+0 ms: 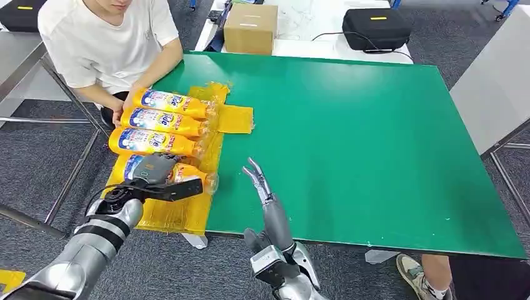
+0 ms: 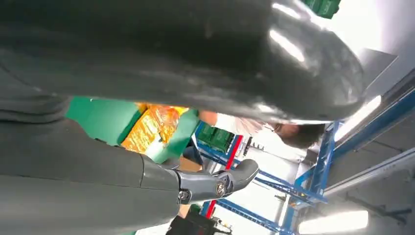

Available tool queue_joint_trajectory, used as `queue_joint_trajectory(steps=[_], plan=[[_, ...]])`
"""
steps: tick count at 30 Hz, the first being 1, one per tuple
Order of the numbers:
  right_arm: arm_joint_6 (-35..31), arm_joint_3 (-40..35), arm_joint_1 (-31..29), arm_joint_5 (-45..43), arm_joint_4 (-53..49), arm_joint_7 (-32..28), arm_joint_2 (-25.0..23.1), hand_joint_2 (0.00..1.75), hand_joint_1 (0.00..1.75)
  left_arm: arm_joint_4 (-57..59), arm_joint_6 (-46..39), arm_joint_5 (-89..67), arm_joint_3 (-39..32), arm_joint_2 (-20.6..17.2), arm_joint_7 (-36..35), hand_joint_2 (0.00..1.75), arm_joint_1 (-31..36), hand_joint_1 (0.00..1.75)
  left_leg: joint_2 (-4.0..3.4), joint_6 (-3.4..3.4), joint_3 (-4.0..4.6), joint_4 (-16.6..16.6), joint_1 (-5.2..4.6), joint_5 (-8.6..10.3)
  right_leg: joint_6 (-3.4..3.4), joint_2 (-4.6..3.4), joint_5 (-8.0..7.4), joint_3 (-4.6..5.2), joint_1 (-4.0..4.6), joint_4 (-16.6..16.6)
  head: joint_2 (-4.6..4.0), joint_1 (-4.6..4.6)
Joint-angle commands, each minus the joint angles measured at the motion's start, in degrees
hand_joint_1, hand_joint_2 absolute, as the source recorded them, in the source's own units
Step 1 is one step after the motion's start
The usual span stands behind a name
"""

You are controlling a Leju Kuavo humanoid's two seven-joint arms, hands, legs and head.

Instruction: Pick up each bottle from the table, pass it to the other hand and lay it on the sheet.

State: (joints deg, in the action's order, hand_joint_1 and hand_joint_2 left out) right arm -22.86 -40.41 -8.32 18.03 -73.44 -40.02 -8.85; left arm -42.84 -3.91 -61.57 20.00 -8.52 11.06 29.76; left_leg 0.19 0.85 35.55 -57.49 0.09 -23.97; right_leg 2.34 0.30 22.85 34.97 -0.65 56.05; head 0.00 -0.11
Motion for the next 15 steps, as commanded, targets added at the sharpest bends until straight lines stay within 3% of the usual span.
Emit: queue_joint_trajectory(steps=[1,15], plan=[[0.19,-0.81,-2.09,-0.89,0.82,0.02,1.39,0.0,0.0,5.85,3.38,-0.49,3.51,0.11,-0.43,1.75,1.79,0.0,-0.03,-0.03,-0.18,0.03,0.01,-0.05,-0.05,-0.03,0.04,-0.17,0.01,-0.02,0.0,0.02],[-0.96,-1.57,-2.87,-2.2,2.09,0.02,1.51,0.0,0.0,11.33,7.48,4.49,1.44,0.87,2.73,1.75,2.68,0.0,-0.1,-0.05,-0.68,0.11,0.0,-0.1,-0.09,-0.11,0.08,-0.66,0.0,-0.06,0.0,0.02]])
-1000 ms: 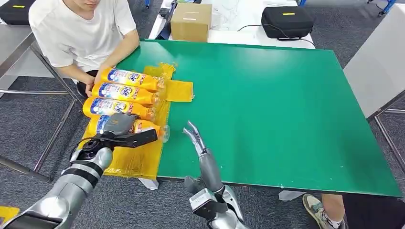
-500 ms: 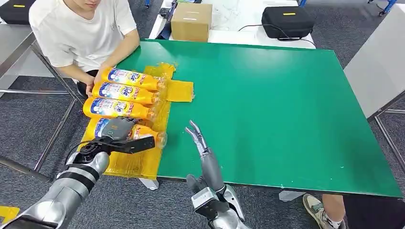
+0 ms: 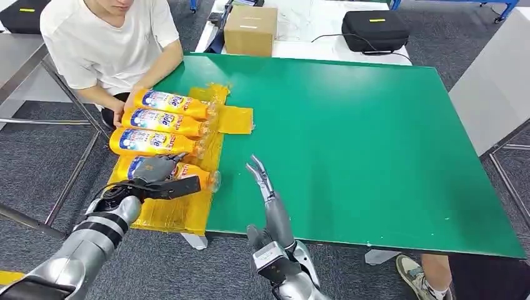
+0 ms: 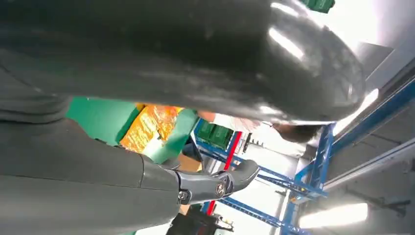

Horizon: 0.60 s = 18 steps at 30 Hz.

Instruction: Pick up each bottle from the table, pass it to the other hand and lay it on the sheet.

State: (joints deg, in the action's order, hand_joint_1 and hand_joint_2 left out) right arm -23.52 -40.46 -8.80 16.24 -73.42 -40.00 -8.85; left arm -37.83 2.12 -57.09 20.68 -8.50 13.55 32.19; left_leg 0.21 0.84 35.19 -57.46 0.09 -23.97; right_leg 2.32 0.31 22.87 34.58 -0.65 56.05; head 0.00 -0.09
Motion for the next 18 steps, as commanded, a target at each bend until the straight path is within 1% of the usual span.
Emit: queue_joint_trajectory(steps=[1,3,5,6,8,10,12,14,15,16,17,18], plan=[[-0.3,-1.53,-2.39,-0.41,2.07,0.0,1.51,0.0,0.0,6.33,1.45,0.01,0.77,0.85,0.24,1.75,0.24,0.0,-0.1,-0.03,-0.25,0.08,-0.01,-0.05,-0.05,-0.11,0.03,-0.21,-0.01,-0.06,0.0,-0.02],[-0.3,-1.53,-2.39,-0.41,2.07,0.0,1.51,0.0,0.0,6.33,1.45,0.01,0.77,0.85,0.24,1.75,0.24,0.0,-0.13,-0.04,-0.34,0.09,0.01,-0.08,-0.06,-0.13,0.04,-0.31,0.01,-0.08,0.0,0.0],[-0.48,-1.77,-2.53,-0.67,2.0,0.0,1.8,0.0,0.0,6.02,0.24,-0.44,1.26,1.16,-0.48,1.75,0.41,0.0,-0.07,-0.02,-0.26,0.08,-0.01,-0.04,-0.05,-0.08,0.02,-0.23,-0.01,-0.07,0.0,0.0],[-0.47,-1.9,-2.59,-0.69,1.98,0.0,1.96,0.0,0.0,5.63,-0.38,0.04,1.02,1.37,-0.05,1.75,0.43,0.0,-0.1,-0.04,-0.37,0.1,0.01,-0.08,-0.08,-0.11,0.04,-0.33,0.01,-0.1,0.0,0.0],[-0.81,-2.03,-2.65,-0.71,1.95,0.0,2.1,0.0,0.0,4.47,-0.53,2.94,-0.91,2.12,1.4,1.75,0.24,0.0,-0.03,-0.02,-0.26,0.07,-0.01,-0.03,-0.04,-0.04,0.03,-0.23,-0.01,-0.06,0.0,0.0],[-1.0,-2.35,-2.63,-1.09,1.77,0.0,2.34,0.0,0.0,1.76,0.2,5.75,-2.03,1.86,3.96,1.75,-0.78,0.0,-0.05,-0.03,-0.28,0.07,-0.01,-0.04,-0.04,-0.06,0.03,-0.24,0.0,-0.06,0.0,0.0],[-2.11,-3.12,-2.42,-1.11,1.26,0.0,2.83,0.0,0.0,-3.78,4.2,12.46,-4.63,1.48,7.89,1.75,-3.36,0.0,-0.07,-0.02,-0.2,0.05,0.0,-0.03,-0.03,-0.08,0.01,-0.16,0.0,-0.05,0.0,0.0],[-5.06,-4.56,-2.27,-1.81,-0.41,0.0,3.68,0.0,0.0,-13.0,10.49,23.78,-8.39,2.17,10.43,1.75,-7.78,0.0,-0.14,-0.01,-0.24,0.06,-0.01,-0.07,-0.03,-0.15,0.02,-0.19,-0.01,-0.07,0.0,0.0],[-5.69,-4.8,-2.14,-2.24,-1.05,0.0,3.91,0.0,0.0,-15.13,11.15,25.78,-8.87,2.47,10.59,1.75,-8.81,0.0,-0.15,-0.02,-0.29,0.04,0.01,-0.11,-0.05,-0.16,0.06,-0.24,0.02,-0.06,0.0,0.0],[-9.59,-5.94,-1.98,-2.1,-3.46,0.0,4.78,0.0,0.0,-19.63,11.34,29.33,-9.47,3.54,10.65,1.75,-10.9,0.0,-0.08,-0.01,-0.23,0.03,0.0,-0.09,-0.03,-0.08,0.07,-0.2,0.0,-0.05,0.0,0.0],[-11.11,-5.91,-1.6,-2.87,-4.39,0.0,5.19,0.0,0.0,-22.19,11.32,32.39,-10.19,5.25,10.45,1.75,-12.11,0.0,-0.05,0.0,-0.19,0.02,-0.02,-0.08,-0.01,-0.05,0.07,-0.15,-0.02,-0.04,0.0,-0.02],[-10.98,-5.71,-1.31,-3.51,-4.92,0.0,5.44,0.0,0.0,-23.58,10.87,33.32,-10.35,6.09,10.45,1.75,-12.93,0.0,-0.03,-0.01,-0.26,0.0,0.01,-0.14,-0.03,-0.03,0.13,-0.26,0.01,-0.04,0.0,-0.02]])
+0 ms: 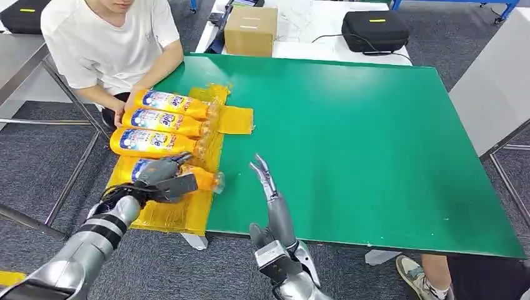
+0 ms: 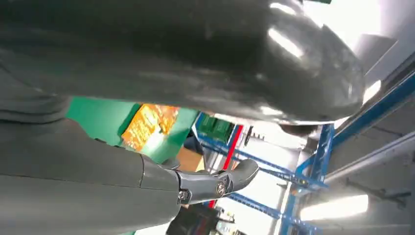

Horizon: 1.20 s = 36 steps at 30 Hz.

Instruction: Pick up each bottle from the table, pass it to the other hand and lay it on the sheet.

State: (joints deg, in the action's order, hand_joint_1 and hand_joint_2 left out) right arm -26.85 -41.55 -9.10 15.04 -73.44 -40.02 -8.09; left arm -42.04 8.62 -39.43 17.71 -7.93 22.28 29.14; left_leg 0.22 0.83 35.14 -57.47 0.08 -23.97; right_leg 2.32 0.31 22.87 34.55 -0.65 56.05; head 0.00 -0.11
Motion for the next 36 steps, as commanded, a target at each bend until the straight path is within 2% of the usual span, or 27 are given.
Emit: queue_joint_trajectory(steps=[1,4,10,13,15,16,17,19,20,21,24,34,36], plan=[[-6.95,-4.36,-0.59,-2.59,-5.23,0.02,5.17,0.0,0.0,-22.03,3.37,16.5,-7.01,6.67,1.78,1.75,-11.63,0.0,0.02,0.01,-0.1,0.01,-0.01,-0.1,-0.01,0.02,0.09,-0.13,-0.01,-0.04,0.0,0.02],[-3.99,-3.84,0.06,-1.47,-2.81,0.02,4.48,0.0,0.0,-28.5,1.0,19.33,-5.99,6.37,1.71,1.75,-17.43,0.0,-0.05,0.01,-0.13,0.07,-0.04,-0.14,-0.01,-0.04,0.1,-0.1,-0.04,-0.12,0.0,0.0],[-3.55,-4.93,-0.28,-1.87,-1.11,0.02,3.74,0.0,0.0,-30.64,1.03,21.01,-6.11,4.27,2.82,1.75,-19.41,0.0,-0.16,-0.1,-0.04,0.03,0.02,-0.23,-0.09,-0.17,0.09,0.05,0.03,-0.07,0.0,0.02],[-3.51,-4.92,-0.3,-2.07,-0.93,0.02,3.7,0.0,0.0,-32.42,0.91,21.35,-5.88,4.57,3.56,1.75,-20.16,0.0,-0.07,-0.1,0.06,0.02,0.04,-0.18,-0.07,-0.09,0.09,0.13,0.06,-0.07,0.0,0.02],[-4.22,-5.13,-0.52,-1.16,-0.49,0.02,3.78,0.0,0.0,-33.0,0.45,22.14,-6.15,5.52,3.84,1.75,-20.18,0.0,-0.11,-0.1,-0.01,0.02,0.06,-0.21,-0.08,-0.13,0.13,0.07,0.06,-0.04,0.0,0.02],[-6.88,-5.36,-0.43,-0.6,-2.03,0.02,4.1,0.0,0.0,-33.17,0.0,23.14,-6.72,6.44,3.94,1.75,-20.11,0.0,-0.09,-0.08,0.07,0.02,0.08,-0.18,-0.07,-0.11,0.1,0.13,0.06,-0.04,0.0,0.02],[-13.15,-3.73,0.67,0.41,-6.9,0.02,4.24,0.0,0.0,-33.86,0.11,27.75,-8.63,9.13,3.18,1.75,-20.26,0.0,-0.04,-0.07,0.13,0.03,0.06,-0.14,-0.05,-0.06,0.08,0.18,0.05,-0.03,0.0,0.02],[-13.15,5.39,5.61,7.61,-16.06,0.02,1.47,0.0,0.0,-35.44,0.39,33.37,-10.18,11.89,1.51,1.75,-20.79,0.0,0.03,-0.06,0.14,-0.04,0.06,-0.17,-0.03,0.01,0.13,0.15,0.05,0.0,0.0,0.02],[-13.15,9.12,8.39,8.89,-22.02,0.02,0.27,1.75,0.0,-37.29,-0.23,38.53,-12.05,14.49,0.89,1.75,-21.93,0.0,0.11,-0.05,0.28,-0.07,0.03,-0.14,-0.02,0.09,0.14,0.28,0.02,0.06,0.0,0.0],[-13.15,11.59,10.26,9.79,-24.65,0.02,-0.35,1.75,0.0,-38.83,-0.83,42.19,-12.38,15.62,-0.63,1.75,-23.21,0.0,0.17,-0.05,0.19,-0.15,0.04,-0.24,-0.04,0.15,0.25,0.16,0.04,0.12,0.0,0.02],[-13.15,18.86,15.43,14.07,-29.99,0.02,-2.33,1.75,0.0,-43.82,-4.32,46.04,-11.47,18.18,0.52,1.75,-28.5,0.0,0.08,-0.03,0.24,-0.05,-0.02,-0.18,-0.01,0.06,0.15,0.23,-0.02,0.02,0.0,0.0],[-13.15,18.86,15.43,14.07,-29.99,0.02,-2.33,1.75,0.0,-43.82,-4.32,46.04,-11.47,18.18,0.52,1.75,-28.5,0.0,0.01,-0.04,0.07,-0.01,-0.01,-0.37,0.04,-0.03,0.24,0.07,0.0,-0.08,0.0,0.02],[-13.15,20.75,16.27,13.36,-28.0,0.02,-3.41,1.75,0.0,-44.81,-6.08,45.32,-11.72,18.64,2.11,1.75,-30.01,0.0,0.01,-0.04,0.04,-0.02,0.01,-0.39,0.04,-0.03,0.25,0.04,0.02,-0.08,0.0,0.02]])
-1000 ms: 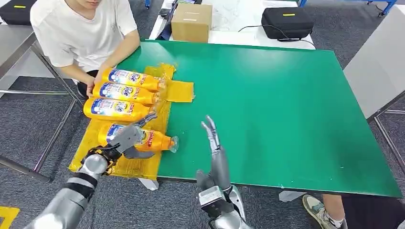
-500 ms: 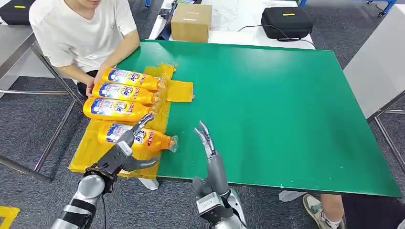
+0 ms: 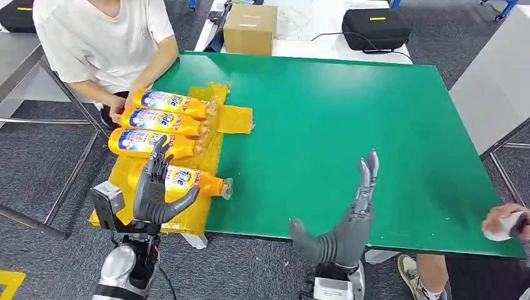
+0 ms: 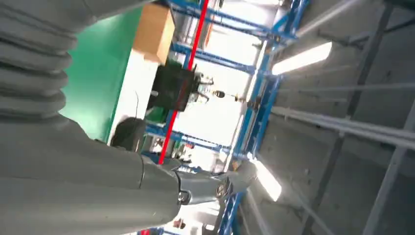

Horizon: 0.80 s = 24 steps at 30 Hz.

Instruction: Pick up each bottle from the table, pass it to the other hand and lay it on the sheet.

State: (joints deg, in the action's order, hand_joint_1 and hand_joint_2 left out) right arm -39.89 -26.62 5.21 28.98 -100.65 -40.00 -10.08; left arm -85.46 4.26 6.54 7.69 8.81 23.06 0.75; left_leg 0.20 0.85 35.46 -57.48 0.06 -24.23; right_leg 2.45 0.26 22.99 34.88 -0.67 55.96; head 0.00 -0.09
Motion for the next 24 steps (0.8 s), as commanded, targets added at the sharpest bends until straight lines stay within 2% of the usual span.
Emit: queue_joint_trajectory(steps=[1,3,4,5,8,9,10,12,14,20,21,24], plan=[[-0.11,7.94,2.56,-1.64,0.6,0.0,-2.13,1.75,0.0,-2.67,-2.35,-1.28,-0.81,2.05,1.23,1.75,-3.73,0.0,-0.02,-0.06,-0.32,0.01,0.05,-0.13,-0.09,-0.02,0.13,-0.31,0.06,-0.02,0.0,0.0],[-0.11,11.17,2.82,-4.09,3.81,0.0,-3.3,1.75,0.0,-3.42,-3.25,-2.52,0.56,2.51,1.66,1.75,-6.16,0.0,-0.05,-0.03,-0.23,0.07,0.04,-0.06,-0.04,-0.05,0.05,-0.23,0.04,-0.08,0.0,0.0],[-0.11,13.41,2.6,-3.94,5.03,0.0,-4.38,1.75,0.0,-3.03,-4.0,-4.6,1.67,2.3,2.05,1.75,-6.44,0.0,-0.1,-0.04,-0.47,0.1,0.06,-0.16,-0.07,-0.1,0.13,-0.46,0.06,-0.12,0.0,0.0],[-0.11,17.91,1.52,-3.31,8.51,0.0,-6.34,1.75,0.0,-1.17,-4.03,-4.88,2.81,2.48,0.37,1.75,-6.18,0.0,-0.05,-0.03,-0.38,0.14,0.02,-0.09,-0.05,-0.05,0.08,-0.37,0.03,-0.13,0.0,0.02],[-0.11,23.66,-2.52,-2.18,14.15,0.0,-7.5,1.75,0.0,3.08,-6.64,-6.06,4.44,2.35,1.98,1.75,-4.1,0.0,0.04,-0.02,-0.35,0.14,0.03,-0.04,-0.03,0.04,0.06,-0.37,0.03,-0.15,0.0,0.0],[-0.11,23.41,-1.05,-4.76,13.57,0.0,-5.97,1.75,0.0,4.05,-7.76,-6.32,4.68,2.52,3.56,1.75,-4.52,0.0,0.07,-0.04,-0.56,0.17,0.04,-0.08,-0.06,0.07,0.11,-0.6,0.04,-0.19,0.0,0.0],[-0.11,26.25,-3.64,-1.61,16.31,0.0,-8.4,1.75,0.0,3.79,-7.04,-4.88,4.45,2.63,2.26,1.75,-3.76,0.0,0.04,-0.03,-0.37,0.15,0.02,-0.03,-0.04,0.04,0.05,-0.39,0.02,-0.15,0.0,-0.02],[-0.11,28.79,-5.76,0.37,21.09,0.0,-9.16,1.75,0.0,3.55,-7.41,-5.36,4.63,2.01,2.63,1.75,-3.43,0.0,0.0,-0.02,-0.2,0.11,0.0,0.0,-0.03,-0.01,0.01,-0.23,-0.01,-0.1,0.0,-0.02],[-0.11,27.38,-5.35,0.84,22.14,0.0,-7.7,1.75,0.0,3.42,-7.72,-4.95,4.43,2.05,2.07,1.75,-3.37,0.0,-0.05,-0.05,-0.33,0.13,0.04,-0.04,-0.06,-0.06,0.01,-0.35,0.03,-0.16,0.0,-0.02],[-0.11,26.48,-4.81,0.76,24.37,0.0,-7.18,1.75,0.0,4.08,-8.62,-4.78,3.44,2.65,2.48,1.75,-2.99,0.0,-0.01,-0.04,-0.34,0.1,0.02,-0.06,-0.05,-0.01,0.08,-0.34,0.02,-0.08,0.0,0.0],[-0.11,27.28,-4.45,-1.05,21.12,0.0,-7.71,1.75,0.0,4.85,-10.59,-6.51,3.3,3.0,3.06,1.75,-2.53,0.0,-0.05,-0.06,-0.5,0.1,0.05,-0.13,-0.07,-0.05,0.13,-0.49,0.05,-0.1,0.0,0.02],[-0.11,24.95,-4.35,0.65,21.6,0.0,-6.87,1.75,0.0,6.73,-11.39,-7.28,3.39,3.5,3.48,1.75,-1.77,0.0,0.01,-0.05,-0.5,0.1,0.04,-0.12,-0.06,0.02,0.14,-0.51,0.04,-0.11,0.0,0.0]])
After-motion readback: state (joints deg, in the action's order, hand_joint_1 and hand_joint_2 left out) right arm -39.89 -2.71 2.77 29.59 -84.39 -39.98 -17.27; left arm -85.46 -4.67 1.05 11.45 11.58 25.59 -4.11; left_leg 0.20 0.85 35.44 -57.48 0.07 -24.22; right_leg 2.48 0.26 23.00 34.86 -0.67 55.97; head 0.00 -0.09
